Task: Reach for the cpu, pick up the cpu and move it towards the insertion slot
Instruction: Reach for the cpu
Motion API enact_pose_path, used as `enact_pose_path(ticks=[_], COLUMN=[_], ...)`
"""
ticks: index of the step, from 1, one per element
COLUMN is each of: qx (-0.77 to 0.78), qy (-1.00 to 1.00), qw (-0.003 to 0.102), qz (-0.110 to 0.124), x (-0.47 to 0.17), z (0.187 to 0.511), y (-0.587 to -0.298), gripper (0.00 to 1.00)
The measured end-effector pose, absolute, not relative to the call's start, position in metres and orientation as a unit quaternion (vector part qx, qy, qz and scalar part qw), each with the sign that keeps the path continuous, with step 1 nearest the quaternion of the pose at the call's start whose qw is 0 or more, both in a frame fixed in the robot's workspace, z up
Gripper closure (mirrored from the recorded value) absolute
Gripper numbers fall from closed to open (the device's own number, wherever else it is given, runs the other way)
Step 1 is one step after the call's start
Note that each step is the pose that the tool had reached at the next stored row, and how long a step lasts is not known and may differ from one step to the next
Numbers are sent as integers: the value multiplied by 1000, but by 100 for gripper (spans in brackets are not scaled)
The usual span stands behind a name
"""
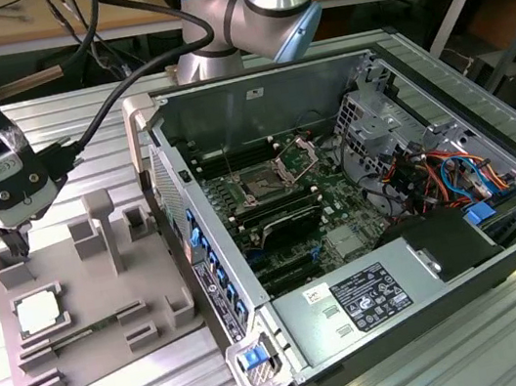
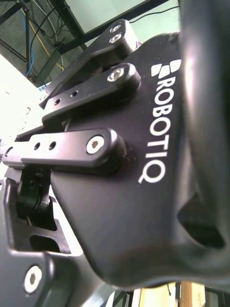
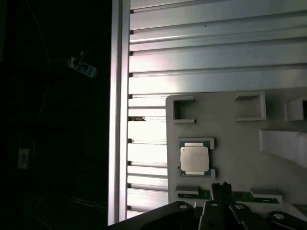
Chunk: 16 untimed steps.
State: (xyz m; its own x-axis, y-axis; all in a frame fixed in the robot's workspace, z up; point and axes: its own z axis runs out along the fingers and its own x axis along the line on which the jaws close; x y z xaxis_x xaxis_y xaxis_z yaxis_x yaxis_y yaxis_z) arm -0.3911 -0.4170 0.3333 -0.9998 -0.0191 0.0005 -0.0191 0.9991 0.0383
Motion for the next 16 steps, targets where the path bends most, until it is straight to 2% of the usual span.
enact_pose_path(ticks=[16], qx=[10], qy=[-1000], qw=[0], qz=[-19], x=[-392], z=[331], y=[-420], gripper=[89])
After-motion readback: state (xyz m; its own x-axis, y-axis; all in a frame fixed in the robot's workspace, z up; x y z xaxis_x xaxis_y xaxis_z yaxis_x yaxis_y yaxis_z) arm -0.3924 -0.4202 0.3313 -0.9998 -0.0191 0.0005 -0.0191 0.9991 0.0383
